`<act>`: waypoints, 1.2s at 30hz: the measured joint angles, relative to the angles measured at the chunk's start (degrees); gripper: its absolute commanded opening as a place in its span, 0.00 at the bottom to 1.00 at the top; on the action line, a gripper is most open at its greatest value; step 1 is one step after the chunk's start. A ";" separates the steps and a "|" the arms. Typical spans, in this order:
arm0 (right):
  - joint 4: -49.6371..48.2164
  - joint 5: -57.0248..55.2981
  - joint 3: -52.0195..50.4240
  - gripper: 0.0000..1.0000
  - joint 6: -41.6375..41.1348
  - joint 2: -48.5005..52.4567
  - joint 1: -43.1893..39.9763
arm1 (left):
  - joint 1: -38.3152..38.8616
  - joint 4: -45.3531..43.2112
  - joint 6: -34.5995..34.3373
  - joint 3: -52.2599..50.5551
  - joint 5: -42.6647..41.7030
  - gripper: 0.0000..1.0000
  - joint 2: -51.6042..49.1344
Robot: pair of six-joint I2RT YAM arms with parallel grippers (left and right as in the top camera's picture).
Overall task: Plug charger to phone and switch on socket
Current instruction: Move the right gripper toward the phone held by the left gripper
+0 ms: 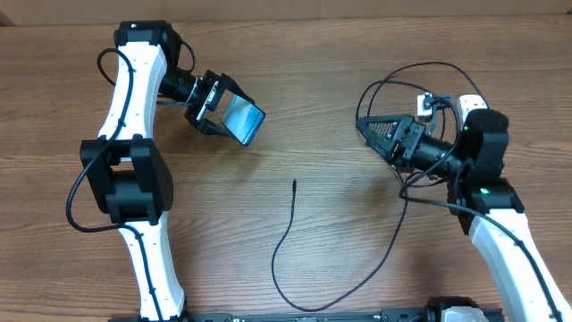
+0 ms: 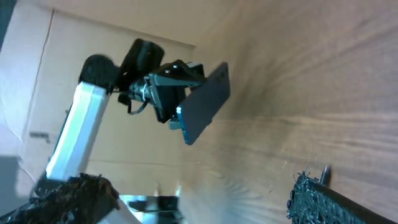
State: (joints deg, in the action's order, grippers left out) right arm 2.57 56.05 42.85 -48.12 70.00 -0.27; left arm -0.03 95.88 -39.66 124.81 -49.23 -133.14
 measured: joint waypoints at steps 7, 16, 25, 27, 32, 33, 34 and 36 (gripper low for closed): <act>-0.61 0.55 0.00 1.00 -3.80 0.57 0.70 | 2.27 -5.55 -4.98 0.02 3.87 0.04 0.00; 4.55 -2.71 0.17 1.00 -1.33 0.61 4.66 | 5.60 -8.17 -12.76 0.02 8.87 0.04 0.00; 8.63 -21.38 0.20 1.00 -0.28 0.68 19.02 | 10.23 -9.33 -17.40 0.04 12.07 0.04 0.00; 8.57 -25.38 0.20 1.00 -0.42 0.81 21.07 | 11.21 -9.33 -17.84 0.04 12.28 0.04 0.00; 5.57 -30.95 0.20 1.00 -2.16 2.78 22.51 | 13.42 -9.38 -18.95 0.04 12.70 0.04 0.00; 5.09 -31.56 0.20 1.00 -2.71 3.06 22.49 | 13.97 -9.40 -19.17 0.04 12.83 0.04 0.00; 4.94 -31.89 0.20 1.00 -2.93 3.17 22.49 | 14.49 -9.49 -19.37 0.04 12.92 0.04 0.00; 4.83 -32.72 0.20 1.00 -3.32 3.37 22.49 | 15.47 -9.70 -19.89 0.04 12.92 0.04 0.00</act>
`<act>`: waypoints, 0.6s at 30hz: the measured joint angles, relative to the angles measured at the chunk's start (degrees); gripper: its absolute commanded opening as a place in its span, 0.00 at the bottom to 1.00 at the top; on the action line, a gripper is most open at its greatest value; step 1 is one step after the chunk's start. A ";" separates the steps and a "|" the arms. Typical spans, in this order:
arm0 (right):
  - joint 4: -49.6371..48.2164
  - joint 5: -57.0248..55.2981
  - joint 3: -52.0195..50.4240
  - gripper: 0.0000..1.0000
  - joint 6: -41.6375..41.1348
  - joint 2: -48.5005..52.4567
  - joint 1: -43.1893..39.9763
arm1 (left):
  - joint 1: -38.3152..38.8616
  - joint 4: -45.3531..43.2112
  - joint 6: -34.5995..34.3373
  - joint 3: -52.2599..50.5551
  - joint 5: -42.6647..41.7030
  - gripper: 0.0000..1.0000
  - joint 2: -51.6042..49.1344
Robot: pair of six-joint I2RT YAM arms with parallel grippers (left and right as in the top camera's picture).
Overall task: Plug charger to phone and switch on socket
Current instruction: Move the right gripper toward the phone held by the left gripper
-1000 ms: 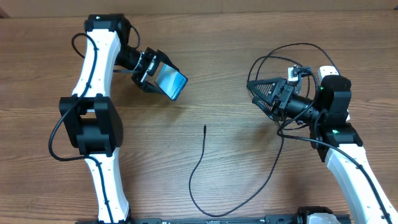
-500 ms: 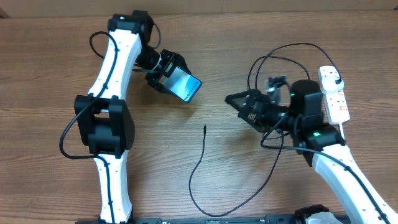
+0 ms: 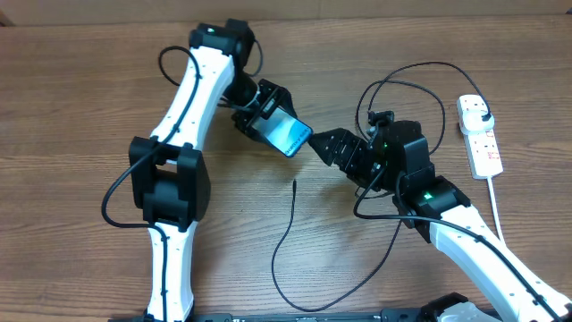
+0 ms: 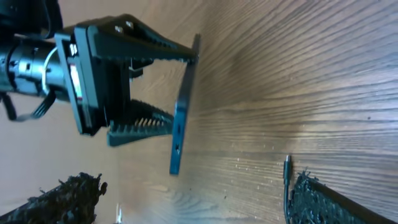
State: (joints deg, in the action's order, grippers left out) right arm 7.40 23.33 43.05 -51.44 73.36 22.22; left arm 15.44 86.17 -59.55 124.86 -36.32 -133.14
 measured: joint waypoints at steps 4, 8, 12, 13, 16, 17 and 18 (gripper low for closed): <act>0.00 -1.77 0.00 1.00 -0.83 0.26 0.02 | 2.49 -1.53 -0.52 0.00 0.02 0.04 0.00; 0.11 -3.28 0.00 1.00 -1.09 0.61 0.02 | 4.44 -3.02 -1.88 0.00 0.00 0.04 0.00; 0.70 -4.57 0.00 1.00 -1.07 1.73 0.00 | 5.86 -4.13 -3.15 0.00 0.00 0.04 0.00; 0.92 -4.94 0.00 1.00 -1.09 2.10 0.00 | 6.10 -4.15 -3.23 0.02 0.00 0.04 0.00; 1.20 -6.47 0.00 1.00 -1.09 3.17 0.00 | 6.62 -4.15 -3.39 0.02 0.00 0.04 0.00; 1.18 -6.86 0.00 1.00 -1.07 3.37 0.00 | 6.62 -4.15 -3.41 0.00 0.00 0.04 0.00; 1.16 -7.41 0.00 1.00 -1.07 3.72 0.00 | 6.71 -4.15 -3.48 0.00 0.00 0.04 0.00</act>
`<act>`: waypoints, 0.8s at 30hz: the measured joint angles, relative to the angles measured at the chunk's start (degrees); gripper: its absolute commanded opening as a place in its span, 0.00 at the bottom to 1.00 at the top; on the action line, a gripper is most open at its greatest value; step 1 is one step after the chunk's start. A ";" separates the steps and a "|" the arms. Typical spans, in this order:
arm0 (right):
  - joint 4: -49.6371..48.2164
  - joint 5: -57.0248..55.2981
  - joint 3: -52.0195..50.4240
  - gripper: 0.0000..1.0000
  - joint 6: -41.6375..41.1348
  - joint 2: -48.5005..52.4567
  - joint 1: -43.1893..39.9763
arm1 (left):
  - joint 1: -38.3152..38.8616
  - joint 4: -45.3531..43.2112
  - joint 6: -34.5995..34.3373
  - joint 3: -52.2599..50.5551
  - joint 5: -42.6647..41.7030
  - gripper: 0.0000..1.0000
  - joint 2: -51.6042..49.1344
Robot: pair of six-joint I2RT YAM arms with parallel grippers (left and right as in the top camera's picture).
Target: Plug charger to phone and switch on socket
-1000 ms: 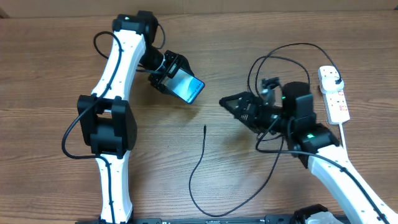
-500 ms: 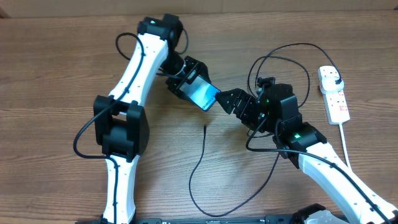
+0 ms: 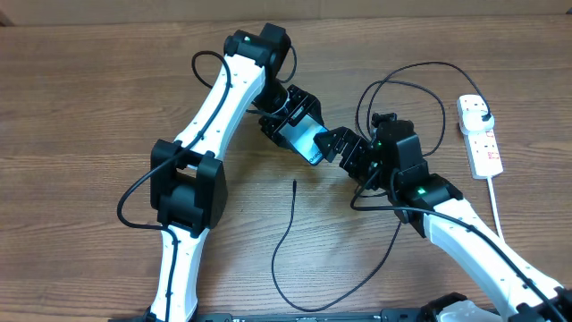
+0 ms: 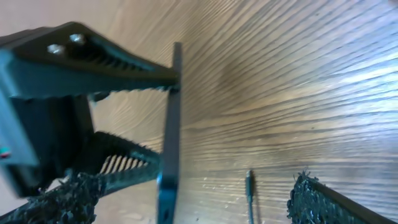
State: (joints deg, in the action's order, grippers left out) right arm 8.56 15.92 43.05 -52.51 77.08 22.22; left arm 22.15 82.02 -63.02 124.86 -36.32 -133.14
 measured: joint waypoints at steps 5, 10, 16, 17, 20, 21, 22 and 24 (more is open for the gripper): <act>0.04 -2.21 0.00 0.96 -0.02 0.28 0.00 | 0.33 0.00 -0.17 0.02 0.04 0.04 0.00; 0.04 -3.23 0.00 0.90 -0.11 0.28 0.00 | 1.38 -0.39 -2.34 0.00 0.17 0.04 0.00; 0.04 -4.22 0.00 0.89 -0.04 0.28 0.00 | 3.43 -2.40 -4.48 0.02 0.17 0.04 0.00; 0.04 -4.35 0.00 0.86 0.00 0.28 0.00 | 3.74 -2.62 -4.61 0.00 0.17 0.04 0.00; 0.09 -4.57 0.00 0.77 0.04 0.28 0.00 | 4.13 -2.91 -4.72 0.00 0.17 0.04 0.00; 0.07 -4.72 0.00 0.73 0.07 0.28 0.00 | 4.15 -2.95 -4.81 0.00 0.17 0.04 0.00; 0.22 -4.87 0.00 0.68 -0.07 0.28 0.00 | 4.24 -2.97 -4.83 0.02 0.17 0.04 0.00; 0.50 -5.01 0.00 0.62 -0.24 0.28 0.00 | 4.28 -2.99 -4.83 0.00 0.17 0.04 0.00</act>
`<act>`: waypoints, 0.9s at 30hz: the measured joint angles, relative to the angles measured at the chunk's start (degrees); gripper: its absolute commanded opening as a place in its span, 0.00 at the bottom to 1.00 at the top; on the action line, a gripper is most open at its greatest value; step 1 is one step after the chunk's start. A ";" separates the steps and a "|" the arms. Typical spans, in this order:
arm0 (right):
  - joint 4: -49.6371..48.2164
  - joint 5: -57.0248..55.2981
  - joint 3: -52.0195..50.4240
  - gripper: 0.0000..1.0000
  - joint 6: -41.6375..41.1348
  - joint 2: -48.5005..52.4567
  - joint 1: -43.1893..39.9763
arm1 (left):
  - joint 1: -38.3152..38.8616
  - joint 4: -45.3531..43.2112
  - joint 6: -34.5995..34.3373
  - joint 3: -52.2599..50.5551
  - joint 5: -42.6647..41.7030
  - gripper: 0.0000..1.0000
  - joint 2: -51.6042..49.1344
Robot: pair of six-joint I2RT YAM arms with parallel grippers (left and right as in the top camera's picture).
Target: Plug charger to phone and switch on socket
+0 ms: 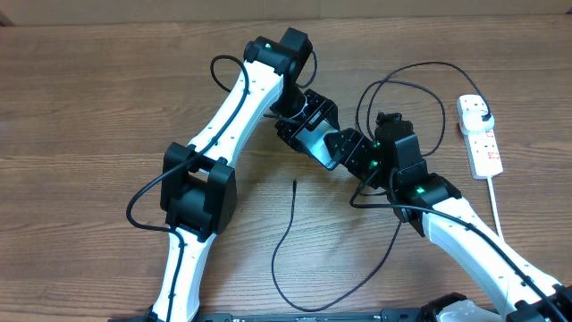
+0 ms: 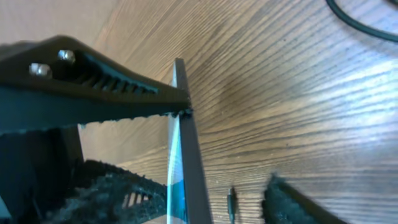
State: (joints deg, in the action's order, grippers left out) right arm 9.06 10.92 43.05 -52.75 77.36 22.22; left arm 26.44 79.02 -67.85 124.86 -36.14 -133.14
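In the overhead view my left gripper point(image 1: 311, 123) is shut on the phone point(image 1: 322, 145) and holds it off the table at the middle. My right gripper point(image 1: 349, 150) meets it from the right. The right wrist view shows the phone point(image 2: 185, 143) edge-on, clamped by the left gripper's fingers point(image 2: 106, 93). Its near end stands between the spread fingers of my right gripper point(image 2: 196, 196), which is open. The charger cable's plug end point(image 1: 295, 183) lies loose on the table, and it shows again as the small plug point(image 2: 231, 202) below the phone. The white socket strip point(image 1: 480, 141) lies at the far right.
The black cable point(image 1: 284, 246) runs from its plug tip down toward the table's front edge in a wide curve. More black cable point(image 1: 407, 76) loops behind my right arm toward the socket strip. The table is bare wood point(image 1: 89, 107) on the left.
The left arm has brought the phone a little further right. The phone's end now sits deeper between my right gripper's fingers, which stand slightly closer together. The cable plug has not moved.
At first my left gripper held the phone over the left of the table and my right gripper stood open near the socket strip. Both then came to the middle, facing each other. The gap closed step by step, and now the phone's end is between the right fingers.
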 measured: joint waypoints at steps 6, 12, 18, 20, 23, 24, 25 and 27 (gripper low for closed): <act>0.24 -0.70 0.00 0.53 0.15 0.00 0.00 | 0.09 0.02 -0.68 0.00 0.00 0.04 0.00; 0.44 -0.87 0.00 0.53 0.24 0.00 0.00 | 0.74 -0.13 -1.29 0.00 0.00 0.04 0.00; 0.63 -0.96 0.00 0.50 0.24 0.00 0.00 | 2.10 -0.31 -2.19 0.00 0.02 0.04 0.00; 0.66 -1.09 0.00 0.47 0.24 0.00 0.00 | 2.47 -0.42 -2.36 0.00 0.00 0.04 0.00; 0.66 -1.33 0.00 0.41 0.17 0.00 0.00 | 2.73 -0.48 -2.38 0.00 0.00 0.04 0.00; 0.63 -1.31 0.00 0.41 0.22 0.00 0.00 | 2.73 -0.46 -2.38 0.00 0.00 0.04 0.00; 0.68 -1.42 0.00 0.40 0.17 0.00 0.00 | 2.73 -0.46 -2.38 0.00 0.00 0.04 0.00; 0.70 -1.49 0.00 0.39 0.24 0.00 0.00 | 2.75 -0.46 -2.54 0.00 0.00 0.04 0.00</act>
State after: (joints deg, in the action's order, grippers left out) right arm 9.76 9.43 43.05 -52.51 77.36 22.22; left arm 29.19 78.56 -70.39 124.86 -36.14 -133.14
